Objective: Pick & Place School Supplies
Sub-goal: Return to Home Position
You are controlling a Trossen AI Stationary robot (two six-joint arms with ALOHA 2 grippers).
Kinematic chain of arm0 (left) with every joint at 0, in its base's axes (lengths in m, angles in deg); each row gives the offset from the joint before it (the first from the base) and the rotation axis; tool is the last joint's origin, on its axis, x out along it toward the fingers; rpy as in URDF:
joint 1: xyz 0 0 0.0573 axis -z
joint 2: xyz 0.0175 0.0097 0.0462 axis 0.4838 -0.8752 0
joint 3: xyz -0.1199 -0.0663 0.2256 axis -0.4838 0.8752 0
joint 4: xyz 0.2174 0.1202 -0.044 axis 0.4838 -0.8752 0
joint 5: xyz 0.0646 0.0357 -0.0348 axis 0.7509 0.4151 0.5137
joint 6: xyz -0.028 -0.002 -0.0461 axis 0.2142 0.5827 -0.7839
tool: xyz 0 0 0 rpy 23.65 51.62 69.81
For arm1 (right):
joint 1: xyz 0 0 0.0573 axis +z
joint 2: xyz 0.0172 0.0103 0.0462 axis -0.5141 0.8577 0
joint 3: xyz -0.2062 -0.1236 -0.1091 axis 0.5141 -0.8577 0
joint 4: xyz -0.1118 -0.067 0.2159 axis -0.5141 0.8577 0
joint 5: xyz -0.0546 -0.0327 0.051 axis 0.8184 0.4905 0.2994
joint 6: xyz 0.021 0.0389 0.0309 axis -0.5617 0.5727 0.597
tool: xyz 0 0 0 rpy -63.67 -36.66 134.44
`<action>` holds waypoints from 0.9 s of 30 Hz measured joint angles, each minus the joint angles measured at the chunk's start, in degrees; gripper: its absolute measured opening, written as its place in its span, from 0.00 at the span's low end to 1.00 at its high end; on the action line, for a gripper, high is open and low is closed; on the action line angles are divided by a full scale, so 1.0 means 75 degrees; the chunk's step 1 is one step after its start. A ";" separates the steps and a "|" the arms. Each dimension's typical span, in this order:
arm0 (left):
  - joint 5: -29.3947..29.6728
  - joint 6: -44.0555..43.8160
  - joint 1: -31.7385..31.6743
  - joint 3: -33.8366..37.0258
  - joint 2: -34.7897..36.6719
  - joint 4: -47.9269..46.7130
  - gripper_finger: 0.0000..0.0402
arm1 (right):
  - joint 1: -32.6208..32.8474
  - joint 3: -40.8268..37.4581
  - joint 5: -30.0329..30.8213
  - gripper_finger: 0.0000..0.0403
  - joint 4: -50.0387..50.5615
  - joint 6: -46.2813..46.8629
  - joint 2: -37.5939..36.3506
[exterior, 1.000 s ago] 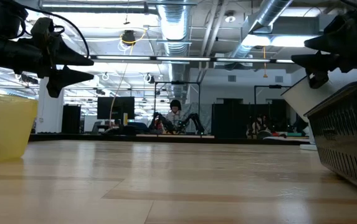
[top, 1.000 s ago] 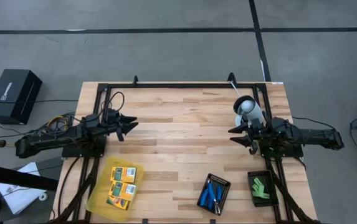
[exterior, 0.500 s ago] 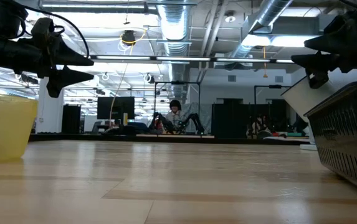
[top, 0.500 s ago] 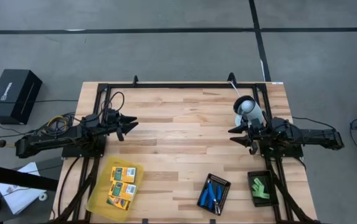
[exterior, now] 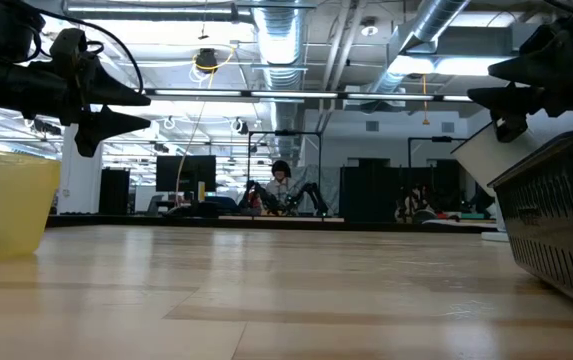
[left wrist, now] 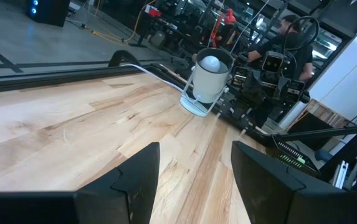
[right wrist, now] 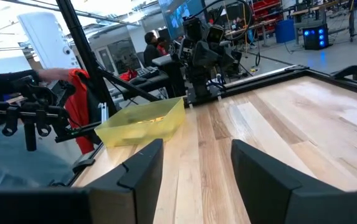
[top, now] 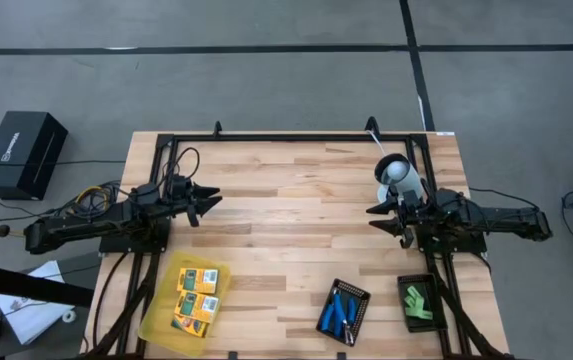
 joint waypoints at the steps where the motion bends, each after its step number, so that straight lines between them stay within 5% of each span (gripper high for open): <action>1: -0.0002 0.0000 -0.0002 0.0000 0.0000 0.0000 0.48 | 0.0000 0.0000 0.0000 0.45 0.0000 0.0002 0.0000; 27: -0.0020 0.0000 -0.0002 0.0000 0.0000 0.0000 0.48 | 0.0000 -0.0003 0.0000 0.45 0.0000 0.0003 0.0003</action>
